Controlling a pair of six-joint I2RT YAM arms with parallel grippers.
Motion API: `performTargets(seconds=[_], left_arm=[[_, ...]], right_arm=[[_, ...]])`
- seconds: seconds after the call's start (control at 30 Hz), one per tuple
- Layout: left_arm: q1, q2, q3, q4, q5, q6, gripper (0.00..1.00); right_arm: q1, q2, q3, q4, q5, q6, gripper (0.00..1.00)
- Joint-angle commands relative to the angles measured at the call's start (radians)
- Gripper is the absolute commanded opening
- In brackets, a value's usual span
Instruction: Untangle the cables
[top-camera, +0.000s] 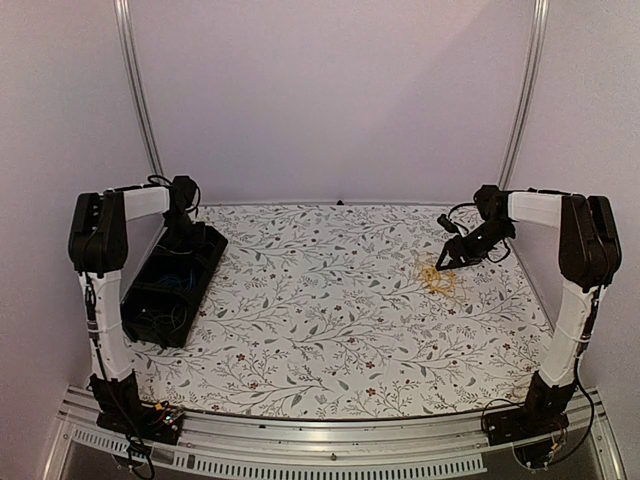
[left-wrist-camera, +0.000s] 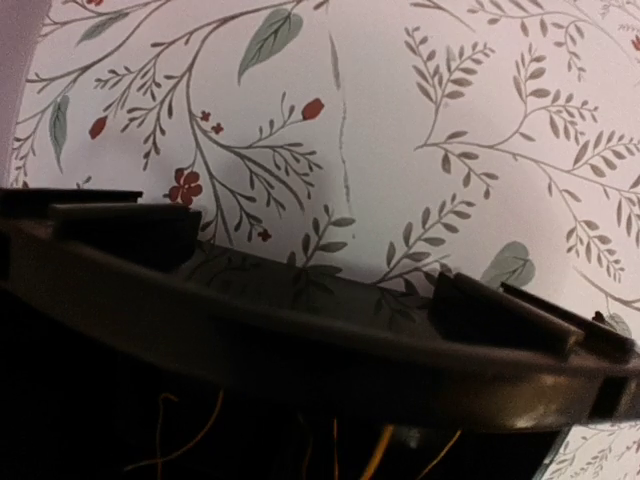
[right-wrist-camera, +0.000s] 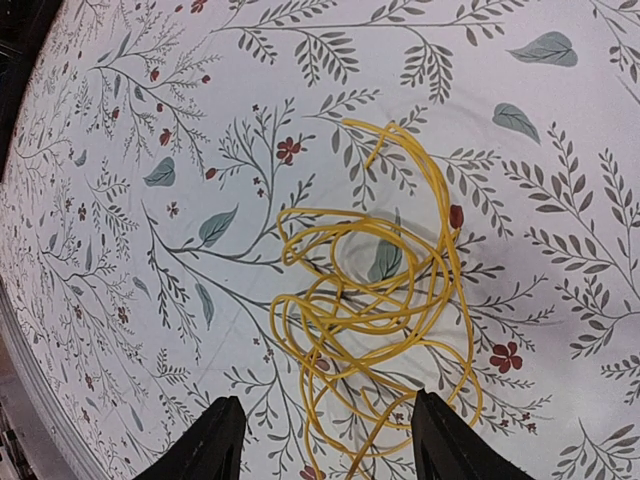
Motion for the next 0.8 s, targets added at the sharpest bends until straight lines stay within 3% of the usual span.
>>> performTargets(seconds=[0.0,0.23,0.4,0.53,0.77], left_arm=[[-0.005,-0.099,0.032,-0.054,-0.021,-0.022,0.21],[-0.005,-0.254,0.068,-0.093,-0.046,-0.067,0.36],[-0.007,-0.429,-0.071,-0.129,-0.064,-0.142,0.41],[-0.005,-0.557,-0.207,-0.193,-0.1,-0.29,0.45],[-0.007,-0.599,-0.367,-0.081,0.057,-0.518,0.5]], right_arm=[[0.005,-0.017,0.015,0.008,-0.013,0.002,0.61],[0.007,-0.012,0.003,0.013,-0.032,0.011,0.61],[0.011,-0.002,0.01,0.014,-0.044,0.015,0.61],[0.011,0.012,0.023,0.014,-0.055,0.017,0.61],[0.018,0.055,0.064,0.0,-0.077,0.02,0.61]])
